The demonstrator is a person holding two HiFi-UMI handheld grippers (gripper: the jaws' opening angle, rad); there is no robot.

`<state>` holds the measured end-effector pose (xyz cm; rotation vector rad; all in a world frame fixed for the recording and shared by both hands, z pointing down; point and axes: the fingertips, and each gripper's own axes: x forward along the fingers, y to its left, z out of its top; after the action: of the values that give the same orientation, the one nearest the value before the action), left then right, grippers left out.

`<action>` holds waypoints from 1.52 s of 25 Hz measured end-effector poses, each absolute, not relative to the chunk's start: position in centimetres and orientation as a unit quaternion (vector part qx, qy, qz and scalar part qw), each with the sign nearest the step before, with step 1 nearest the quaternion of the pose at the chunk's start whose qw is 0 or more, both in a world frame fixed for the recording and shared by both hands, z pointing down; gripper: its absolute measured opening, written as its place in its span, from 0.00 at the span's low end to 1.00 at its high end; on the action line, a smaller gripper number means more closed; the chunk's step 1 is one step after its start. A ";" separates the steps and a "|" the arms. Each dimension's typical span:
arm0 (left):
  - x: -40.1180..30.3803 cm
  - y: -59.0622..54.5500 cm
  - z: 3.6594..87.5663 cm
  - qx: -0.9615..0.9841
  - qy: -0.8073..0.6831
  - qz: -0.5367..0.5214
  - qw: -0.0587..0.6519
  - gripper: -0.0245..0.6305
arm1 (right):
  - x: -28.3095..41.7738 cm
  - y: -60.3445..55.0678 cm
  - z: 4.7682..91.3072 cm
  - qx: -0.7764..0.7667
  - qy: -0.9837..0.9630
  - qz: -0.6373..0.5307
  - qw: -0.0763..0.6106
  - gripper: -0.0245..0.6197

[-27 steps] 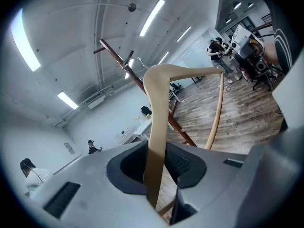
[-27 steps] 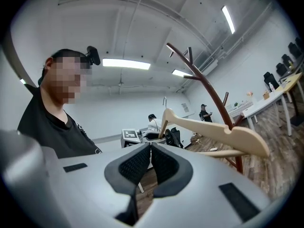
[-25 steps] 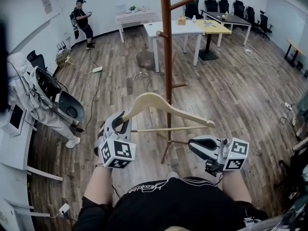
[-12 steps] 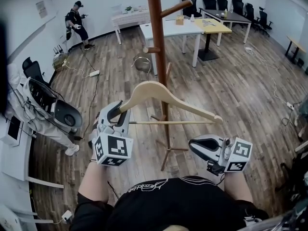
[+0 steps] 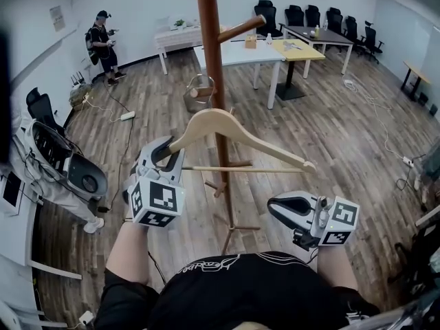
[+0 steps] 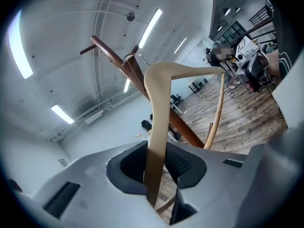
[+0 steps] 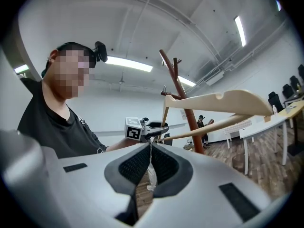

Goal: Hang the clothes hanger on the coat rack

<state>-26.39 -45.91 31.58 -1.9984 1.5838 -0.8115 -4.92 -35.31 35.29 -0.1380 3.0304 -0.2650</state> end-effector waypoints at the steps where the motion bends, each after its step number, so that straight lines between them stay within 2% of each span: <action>1: -26.4 -46.4 31.6 -0.729 0.574 -0.294 0.230 0.18 | -4.8 -35.5 35.3 -0.051 0.994 -0.084 0.047 0.10; 20: -26.9 -50.3 36.5 -0.763 0.520 -0.324 0.205 0.18 | -4.0 -33.4 35.2 -0.161 0.978 -0.106 0.075 0.10; 38: -26.6 -50.3 37.3 -0.770 0.514 -0.294 0.239 0.18 | -5.6 -31.9 37.2 -0.212 0.963 -0.145 0.082 0.10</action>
<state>-26.58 -50.27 37.32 -2.1089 1.4073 -0.8044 -5.56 -31.86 37.21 -0.6330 2.8767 -0.4340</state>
